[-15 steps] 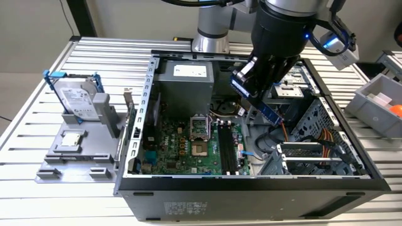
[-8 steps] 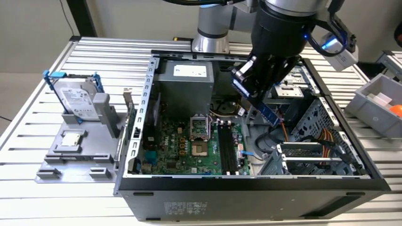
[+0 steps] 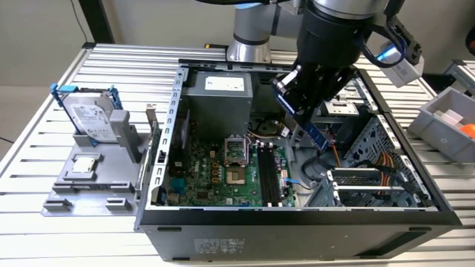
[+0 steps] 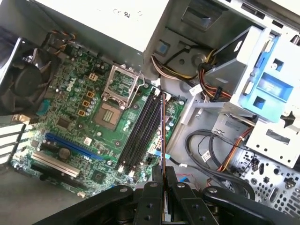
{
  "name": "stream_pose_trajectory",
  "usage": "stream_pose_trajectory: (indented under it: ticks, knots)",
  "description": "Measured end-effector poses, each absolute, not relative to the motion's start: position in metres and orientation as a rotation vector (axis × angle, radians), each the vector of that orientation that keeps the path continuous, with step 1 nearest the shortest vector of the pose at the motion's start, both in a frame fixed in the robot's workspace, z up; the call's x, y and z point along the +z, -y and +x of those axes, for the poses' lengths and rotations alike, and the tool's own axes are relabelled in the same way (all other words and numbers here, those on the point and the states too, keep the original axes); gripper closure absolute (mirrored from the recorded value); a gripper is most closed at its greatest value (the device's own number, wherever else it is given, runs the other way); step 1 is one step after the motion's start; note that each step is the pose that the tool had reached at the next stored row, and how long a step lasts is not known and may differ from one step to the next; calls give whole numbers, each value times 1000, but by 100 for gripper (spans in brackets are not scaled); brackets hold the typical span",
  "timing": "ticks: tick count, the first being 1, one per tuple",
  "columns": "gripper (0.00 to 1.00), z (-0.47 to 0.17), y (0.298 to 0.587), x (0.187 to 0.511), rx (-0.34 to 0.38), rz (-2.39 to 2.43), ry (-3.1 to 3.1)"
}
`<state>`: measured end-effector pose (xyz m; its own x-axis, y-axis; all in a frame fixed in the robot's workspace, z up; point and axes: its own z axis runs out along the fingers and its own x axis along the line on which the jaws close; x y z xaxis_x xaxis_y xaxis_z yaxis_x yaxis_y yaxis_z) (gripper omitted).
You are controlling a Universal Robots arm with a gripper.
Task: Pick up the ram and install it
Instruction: 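Insert the ram into the slot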
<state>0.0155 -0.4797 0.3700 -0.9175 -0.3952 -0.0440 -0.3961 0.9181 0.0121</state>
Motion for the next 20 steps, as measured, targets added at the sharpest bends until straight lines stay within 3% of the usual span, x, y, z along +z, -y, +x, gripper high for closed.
stream_pose_trajectory:
  ticks: [20]
  knots:
    - [100,16,480,368,28,-408,-3072]
